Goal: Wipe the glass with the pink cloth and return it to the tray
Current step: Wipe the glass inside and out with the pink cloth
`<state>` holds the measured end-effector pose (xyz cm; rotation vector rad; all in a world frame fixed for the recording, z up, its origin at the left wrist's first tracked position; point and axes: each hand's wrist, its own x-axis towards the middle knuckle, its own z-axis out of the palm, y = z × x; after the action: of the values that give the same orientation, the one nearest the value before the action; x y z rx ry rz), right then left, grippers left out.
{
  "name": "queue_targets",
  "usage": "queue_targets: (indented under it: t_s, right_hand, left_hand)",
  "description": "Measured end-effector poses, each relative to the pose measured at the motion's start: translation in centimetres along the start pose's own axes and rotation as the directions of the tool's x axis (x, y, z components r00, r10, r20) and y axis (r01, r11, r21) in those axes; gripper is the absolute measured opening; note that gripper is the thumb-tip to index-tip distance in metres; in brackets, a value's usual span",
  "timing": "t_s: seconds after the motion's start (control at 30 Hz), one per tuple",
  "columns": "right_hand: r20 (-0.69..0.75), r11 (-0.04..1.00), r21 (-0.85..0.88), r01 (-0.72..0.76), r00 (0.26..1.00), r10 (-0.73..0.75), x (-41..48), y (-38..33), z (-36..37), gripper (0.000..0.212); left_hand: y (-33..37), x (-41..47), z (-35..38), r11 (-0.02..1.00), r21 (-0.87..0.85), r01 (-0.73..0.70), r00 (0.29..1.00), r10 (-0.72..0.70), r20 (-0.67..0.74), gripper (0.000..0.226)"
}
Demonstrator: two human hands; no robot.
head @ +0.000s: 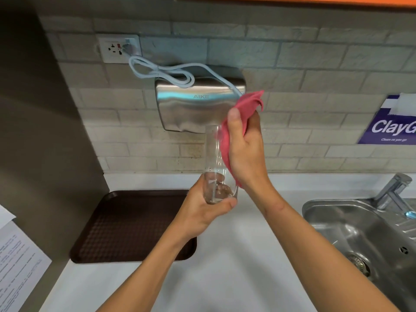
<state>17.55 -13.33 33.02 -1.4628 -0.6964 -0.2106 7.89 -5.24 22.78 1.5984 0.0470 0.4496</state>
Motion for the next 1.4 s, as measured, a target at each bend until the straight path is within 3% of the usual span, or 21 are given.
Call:
queue_targets:
  t_s: [0.07, 0.17, 0.27, 0.4, 0.53, 0.67, 0.8, 0.97, 1.1, 1.2, 1.3, 1.4]
  right_hand:
    - [0.076, 0.970, 0.162, -0.181, 0.982, 0.170, 0.2, 0.3, -0.2, 0.079]
    - [0.235, 0.878, 0.302, -0.371, 0.922, 0.308, -0.7, 1.0, -0.4, 0.108]
    - [0.337, 0.842, 0.294, -0.452, 0.874, 0.351, -1.6, 1.5, -0.7, 0.104]
    - [0.373, 0.832, 0.221, -0.509, 0.832, 0.410, -1.9, 1.5, -1.0, 0.097]
    - [0.349, 0.778, 0.295, -0.555, 0.821, 0.452, -1.9, 1.2, -1.0, 0.077]
    - [0.120, 0.898, 0.236, -0.372, 0.928, 0.353, -1.2, 1.7, -0.8, 0.064]
    - [0.015, 0.965, 0.088, -0.246, 0.969, 0.245, -1.5, 1.9, 0.3, 0.072]
    - [-0.051, 0.968, 0.048, -0.248, 0.967, 0.250, -3.3, 2.4, 1.9, 0.083]
    - [0.022, 0.991, 0.068, -0.113, 0.993, 0.112, -5.5, 3.5, 1.8, 0.068]
    - [0.140, 0.999, 0.009, -0.053, 0.989, 0.052, -7.3, 4.4, 1.5, 0.055]
    - [0.202, 0.994, -0.104, 0.041, 0.979, -0.020, -8.3, 4.9, 1.2, 0.074]
    - [0.284, 0.923, -0.176, 0.343, 0.915, -0.286, -7.5, 4.3, 0.8, 0.078]
  left_hand:
    - [0.1, 0.4, -0.4, 0.995, -0.100, 0.012, 0.998, -0.005, 0.064, 0.065]
    - [0.3, 0.8, -0.7, 0.973, -0.228, 0.029, 0.982, 0.015, 0.186, 0.043]
    - [0.2, 0.8, -1.3, 0.938, -0.335, 0.089, 0.957, 0.012, 0.290, 0.039]
    - [-0.2, 0.5, -1.9, 0.899, -0.397, 0.183, 0.921, -0.016, 0.389, 0.057]
    - [-0.4, 0.1, -1.6, 0.859, -0.456, 0.235, 0.941, -0.083, 0.329, 0.066]
    - [0.2, -0.1, -0.8, 0.851, -0.480, 0.213, 0.972, -0.234, 0.017, 0.082]
    - [0.9, 0.2, 1.5, 0.790, -0.600, 0.127, 0.875, -0.374, -0.307, 0.082]
    - [0.6, 1.1, 3.6, 0.758, -0.643, 0.109, 0.792, -0.457, -0.405, 0.072]
    - [0.2, 1.2, 3.7, 0.780, -0.613, 0.124, 0.717, -0.497, -0.488, 0.066]
    - [0.6, 1.1, 3.6, 0.771, -0.632, 0.077, 0.719, -0.482, -0.500, 0.069]
    - [1.0, 1.0, 3.5, 0.734, -0.677, 0.052, 0.743, -0.482, -0.465, 0.067]
    - [1.2, 0.6, 3.5, 0.735, -0.675, 0.060, 0.774, -0.461, -0.433, 0.060]
